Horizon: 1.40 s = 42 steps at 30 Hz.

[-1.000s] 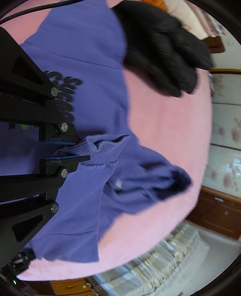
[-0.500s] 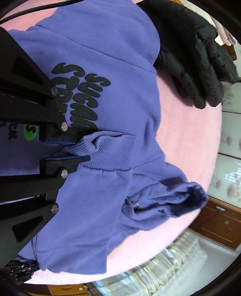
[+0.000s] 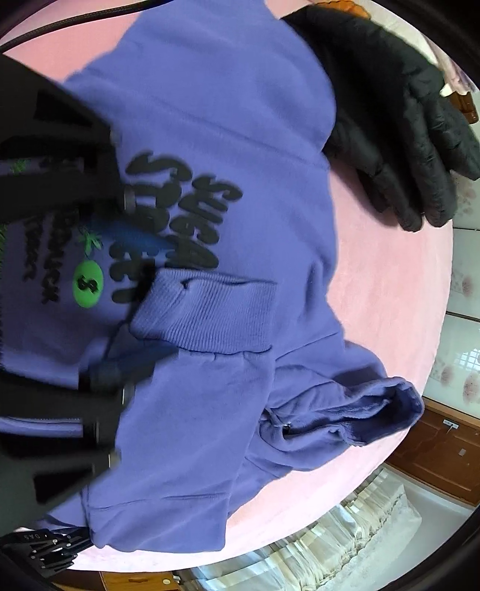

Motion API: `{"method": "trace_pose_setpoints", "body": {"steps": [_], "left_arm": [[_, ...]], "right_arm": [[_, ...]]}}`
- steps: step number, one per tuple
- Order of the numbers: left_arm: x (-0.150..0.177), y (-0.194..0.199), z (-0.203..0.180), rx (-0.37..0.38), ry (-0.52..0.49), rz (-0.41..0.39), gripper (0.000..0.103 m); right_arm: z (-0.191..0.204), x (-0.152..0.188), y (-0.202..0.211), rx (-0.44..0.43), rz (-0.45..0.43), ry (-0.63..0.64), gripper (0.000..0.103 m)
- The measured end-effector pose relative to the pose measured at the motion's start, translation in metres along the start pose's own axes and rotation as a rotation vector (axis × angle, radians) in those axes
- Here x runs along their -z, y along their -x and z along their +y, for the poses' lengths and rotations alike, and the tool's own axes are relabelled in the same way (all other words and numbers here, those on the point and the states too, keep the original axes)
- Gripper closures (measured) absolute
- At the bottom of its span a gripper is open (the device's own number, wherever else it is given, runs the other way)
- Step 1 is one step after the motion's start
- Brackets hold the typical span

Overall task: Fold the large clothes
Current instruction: 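Lay the folded side down and open the right tool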

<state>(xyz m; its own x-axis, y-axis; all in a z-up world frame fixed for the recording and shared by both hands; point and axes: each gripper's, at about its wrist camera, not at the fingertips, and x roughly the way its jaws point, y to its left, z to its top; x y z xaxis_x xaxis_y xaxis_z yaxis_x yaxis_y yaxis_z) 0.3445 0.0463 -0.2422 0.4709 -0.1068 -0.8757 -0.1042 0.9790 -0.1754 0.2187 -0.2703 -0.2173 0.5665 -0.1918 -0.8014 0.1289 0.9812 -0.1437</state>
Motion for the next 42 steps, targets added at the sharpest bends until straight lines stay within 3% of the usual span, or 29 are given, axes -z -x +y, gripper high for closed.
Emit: {"method": "trace_pose_setpoints", "body": {"steps": [2,5,8,14,17,19,24,27,28,30,32,38,42], "left_arm": [[-0.003,0.019,0.002,-0.006,-0.018,-0.036,0.03],[-0.013,0.049,0.002,-0.005,-0.062,-0.101,0.03],[-0.027,0.068,0.004,0.001,-0.043,-0.155,0.03],[-0.052,0.054,-0.015,0.034,0.0,-0.161,0.03],[-0.049,0.032,-0.034,0.018,-0.015,-0.142,0.03],[-0.046,0.018,-0.045,0.01,-0.026,-0.132,0.03],[-0.037,-0.023,-0.061,-0.074,-0.098,-0.088,0.03],[-0.034,-0.045,-0.052,-0.133,-0.101,-0.044,0.03],[-0.034,-0.05,-0.047,-0.144,-0.097,-0.033,0.03],[-0.031,-0.057,-0.036,-0.12,-0.089,-0.027,0.028],[-0.029,-0.058,-0.033,-0.103,-0.091,-0.038,0.028],[-0.028,-0.057,-0.037,-0.121,-0.12,-0.035,0.027],[-0.03,-0.047,-0.038,-0.102,-0.143,-0.005,0.027]], "right_arm": [[-0.008,-0.004,0.01,-0.036,0.006,-0.02,0.085],[-0.024,-0.013,0.035,-0.086,-0.027,-0.05,0.078],[-0.04,-0.033,0.058,-0.106,-0.1,-0.084,0.073],[-0.035,-0.095,0.045,-0.12,-0.191,-0.049,0.073],[-0.02,-0.12,0.016,-0.181,-0.158,-0.033,0.077],[-0.009,-0.13,-0.006,-0.211,-0.125,-0.027,0.088],[0.01,-0.14,-0.062,-0.197,-0.047,-0.008,0.088],[-0.006,-0.14,-0.09,-0.146,0.003,-0.053,0.089],[-0.013,-0.14,-0.098,-0.131,0.021,-0.074,0.099],[-0.031,-0.136,-0.112,-0.161,0.048,-0.127,0.103],[-0.04,-0.134,-0.117,-0.207,0.055,-0.151,0.103],[-0.035,-0.136,-0.113,-0.175,0.055,-0.123,0.103],[-0.039,-0.139,-0.089,-0.216,0.042,-0.19,0.1]]}}
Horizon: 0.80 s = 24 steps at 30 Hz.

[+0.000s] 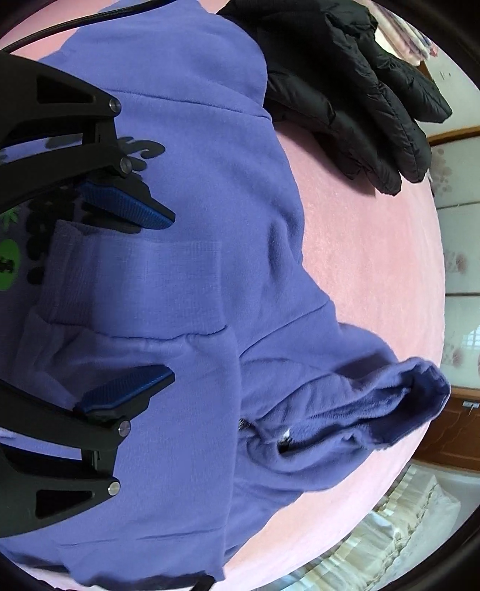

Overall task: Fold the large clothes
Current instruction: 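Lay the folded side down and open the right tool, then move the left tool to the other hoodie sleeve cuff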

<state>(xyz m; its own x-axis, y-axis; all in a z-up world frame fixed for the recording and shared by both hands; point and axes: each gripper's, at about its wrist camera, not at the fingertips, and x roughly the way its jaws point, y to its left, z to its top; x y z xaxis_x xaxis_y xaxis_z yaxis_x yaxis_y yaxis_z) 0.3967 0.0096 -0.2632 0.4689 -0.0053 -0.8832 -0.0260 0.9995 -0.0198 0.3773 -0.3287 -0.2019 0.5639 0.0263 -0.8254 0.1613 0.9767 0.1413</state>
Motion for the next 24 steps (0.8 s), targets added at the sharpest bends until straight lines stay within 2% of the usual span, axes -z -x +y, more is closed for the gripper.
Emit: {"method": "trace_pose_setpoints", "body": {"steps": [3,5,9,11,13,16,19,24], "left_arm": [[0.004,0.02,0.002,0.03,-0.013,-0.01,0.027],[0.009,0.04,0.005,0.044,-0.022,-0.026,0.021],[0.02,0.082,0.011,0.094,-0.031,-0.054,0.019],[0.027,0.105,0.016,0.129,-0.039,-0.05,0.014],[0.033,0.124,0.021,0.139,-0.032,-0.055,0.014],[0.043,0.155,0.032,0.156,-0.013,-0.061,0.014],[0.056,0.183,0.041,0.173,-0.007,-0.076,0.014],[0.08,0.225,0.051,0.204,-0.001,-0.106,0.014]], "right_arm": [[0.004,0.004,0.031,-0.037,-0.036,-0.011,0.1],[0.01,0.01,0.051,-0.04,-0.051,-0.001,0.1],[0.025,0.025,0.091,-0.09,-0.053,0.005,0.1],[0.031,0.033,0.111,-0.117,-0.044,0.006,0.096],[0.036,0.042,0.126,-0.124,-0.037,0.007,0.082],[0.043,0.055,0.151,-0.155,-0.033,0.003,0.07],[0.05,0.067,0.175,-0.204,-0.052,0.002,0.07],[0.069,0.089,0.217,-0.216,-0.12,0.035,0.07]]}}
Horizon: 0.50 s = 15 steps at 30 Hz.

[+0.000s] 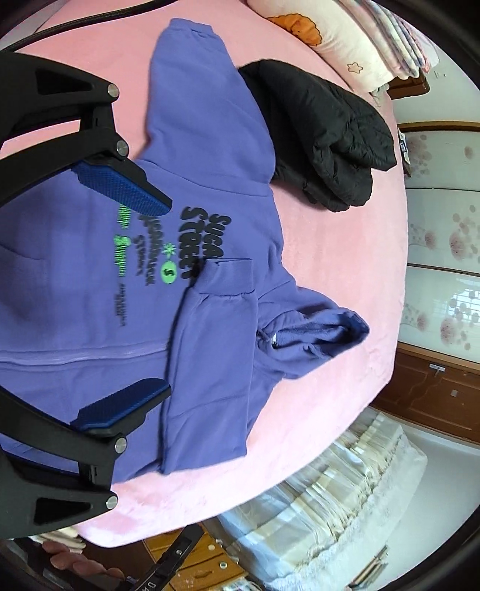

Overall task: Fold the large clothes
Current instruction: 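Move the left tool to the other hoodie sleeve cuff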

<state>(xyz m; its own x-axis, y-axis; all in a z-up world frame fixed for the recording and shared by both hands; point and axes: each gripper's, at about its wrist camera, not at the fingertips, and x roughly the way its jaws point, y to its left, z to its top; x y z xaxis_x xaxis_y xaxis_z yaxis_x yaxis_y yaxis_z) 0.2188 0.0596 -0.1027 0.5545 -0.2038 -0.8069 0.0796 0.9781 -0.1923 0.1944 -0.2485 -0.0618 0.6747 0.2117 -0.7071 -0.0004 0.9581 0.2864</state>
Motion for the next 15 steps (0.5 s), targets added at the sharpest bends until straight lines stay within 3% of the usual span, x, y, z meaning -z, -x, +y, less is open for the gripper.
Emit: {"method": "trace_pose_setpoints", "body": {"steps": [6,15], "left_arm": [[0.026,0.047,0.004,0.002,-0.032,-0.05,0.014],[0.047,0.108,0.035,-0.012,-0.025,-0.126,0.014]], "right_arm": [[0.03,0.016,0.036,-0.031,-0.068,0.042,0.07],[0.089,0.036,0.055,-0.061,-0.084,0.143,0.07]]}}
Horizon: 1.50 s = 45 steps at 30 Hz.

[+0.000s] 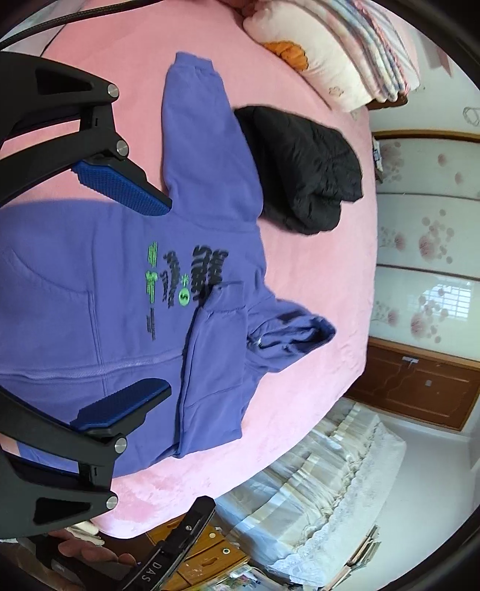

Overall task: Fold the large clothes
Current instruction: 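Move the left tool to the other hoodie sleeve cuff, then grasp the sleeve cuff with the left tool and fold it across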

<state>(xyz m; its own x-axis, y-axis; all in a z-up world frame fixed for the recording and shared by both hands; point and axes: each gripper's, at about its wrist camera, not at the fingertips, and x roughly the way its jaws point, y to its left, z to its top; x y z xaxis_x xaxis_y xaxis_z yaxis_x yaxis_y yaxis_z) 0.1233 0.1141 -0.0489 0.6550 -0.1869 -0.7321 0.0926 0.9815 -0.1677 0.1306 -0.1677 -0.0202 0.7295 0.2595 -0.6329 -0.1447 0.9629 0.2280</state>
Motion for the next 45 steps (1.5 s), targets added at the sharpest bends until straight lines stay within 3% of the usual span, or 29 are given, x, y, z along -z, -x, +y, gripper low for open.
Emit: {"method": "trace_pose_setpoints", "body": {"steps": [8,13,16,22,28,37,45], "left_arm": [[0.014,0.045,0.034,-0.027,0.005,-0.1,0.012],[0.017,0.059,0.068,0.005,0.07,-0.101,0.008],[0.017,0.065,0.093,-0.03,0.106,-0.11,0.006],[0.016,0.062,0.151,-0.095,0.185,-0.079,0.006],[0.017,0.039,0.216,-0.147,0.291,-0.033,0.006],[0.026,-0.034,0.33,-0.246,0.503,0.133,0.006],[0.043,-0.086,0.43,-0.161,0.839,0.146,0.006]], "right_arm": [[0.062,0.005,0.014,-0.059,-0.046,0.097,0.07],[0.102,0.007,0.011,-0.108,-0.026,0.169,0.07],[0.127,0.009,0.007,-0.126,-0.038,0.25,0.07],[0.174,0.001,-0.023,-0.181,-0.014,0.295,0.07],[0.214,-0.005,-0.071,-0.166,-0.006,0.317,0.07],[0.257,-0.001,-0.15,-0.175,0.04,0.343,0.07],[0.275,0.017,-0.214,-0.201,0.089,0.358,0.07]]}}
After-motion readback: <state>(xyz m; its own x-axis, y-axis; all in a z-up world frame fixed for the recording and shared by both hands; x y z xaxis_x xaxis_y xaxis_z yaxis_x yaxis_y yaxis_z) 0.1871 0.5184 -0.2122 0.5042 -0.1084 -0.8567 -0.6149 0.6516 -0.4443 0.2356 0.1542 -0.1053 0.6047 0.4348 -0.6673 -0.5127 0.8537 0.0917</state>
